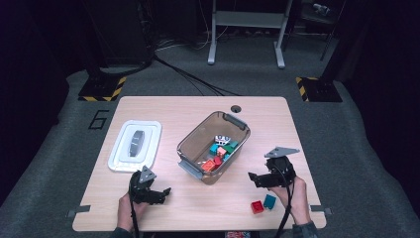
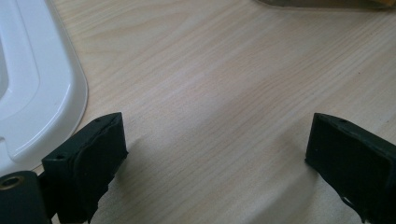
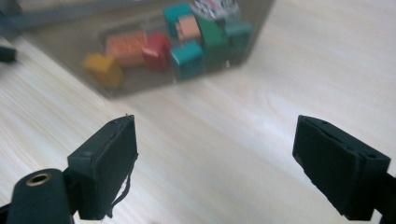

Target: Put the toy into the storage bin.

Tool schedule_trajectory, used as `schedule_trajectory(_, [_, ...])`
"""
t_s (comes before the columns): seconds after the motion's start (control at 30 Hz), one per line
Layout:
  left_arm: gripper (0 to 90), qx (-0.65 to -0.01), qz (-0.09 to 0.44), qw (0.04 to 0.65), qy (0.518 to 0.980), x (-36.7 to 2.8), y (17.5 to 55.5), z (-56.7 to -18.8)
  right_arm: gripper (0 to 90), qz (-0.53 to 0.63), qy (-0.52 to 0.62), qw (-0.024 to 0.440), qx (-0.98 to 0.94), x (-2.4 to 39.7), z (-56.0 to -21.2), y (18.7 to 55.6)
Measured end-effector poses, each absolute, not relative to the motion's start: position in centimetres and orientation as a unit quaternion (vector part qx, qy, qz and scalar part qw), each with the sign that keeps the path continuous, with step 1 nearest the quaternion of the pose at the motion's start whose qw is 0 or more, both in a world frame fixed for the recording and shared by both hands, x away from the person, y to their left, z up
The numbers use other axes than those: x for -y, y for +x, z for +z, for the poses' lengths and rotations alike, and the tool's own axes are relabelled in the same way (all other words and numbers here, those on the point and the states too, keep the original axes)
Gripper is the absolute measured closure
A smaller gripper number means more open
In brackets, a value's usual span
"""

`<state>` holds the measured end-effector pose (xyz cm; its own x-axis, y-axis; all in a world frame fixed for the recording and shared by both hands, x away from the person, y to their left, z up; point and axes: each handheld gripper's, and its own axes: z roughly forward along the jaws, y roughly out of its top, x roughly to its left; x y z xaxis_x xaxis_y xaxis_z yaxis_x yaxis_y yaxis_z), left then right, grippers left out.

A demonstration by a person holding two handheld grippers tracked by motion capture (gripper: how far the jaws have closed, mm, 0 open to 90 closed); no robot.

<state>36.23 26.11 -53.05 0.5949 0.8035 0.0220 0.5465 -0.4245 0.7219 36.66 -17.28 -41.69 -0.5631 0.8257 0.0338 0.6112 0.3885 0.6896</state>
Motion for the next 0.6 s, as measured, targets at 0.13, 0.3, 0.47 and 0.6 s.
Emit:
schedule_trajectory(0.13, [5.0, -0.409, 0.185, 0.346, 0.824, -26.1, 36.2, -53.0, 12.8, 0.326, 0.458, 0.152, -0.813, 18.6, -43.6, 35.5])
schedule_trajectory(0.3, [5.0, -0.41, 0.186, 0.346, 0.823, -26.1, 36.2, -53.0, 12.9, 0.312, 0.478, 0.145, -0.808, 19.9, -45.4, 34.1])
schedule_trajectory(0.47, [5.0, -0.41, 0.185, 0.346, 0.824, -26.1, 36.2, -53.0, 13.2, 0.304, 0.494, 0.141, -0.803, 20.6, -46.8, 33.1])
schedule_trajectory(0.6, [4.9, -0.41, 0.186, 0.345, 0.823, -26.1, 36.2, -53.0, 13.9, 0.298, 0.506, 0.145, -0.796, 21.1, -47.6, 32.6])
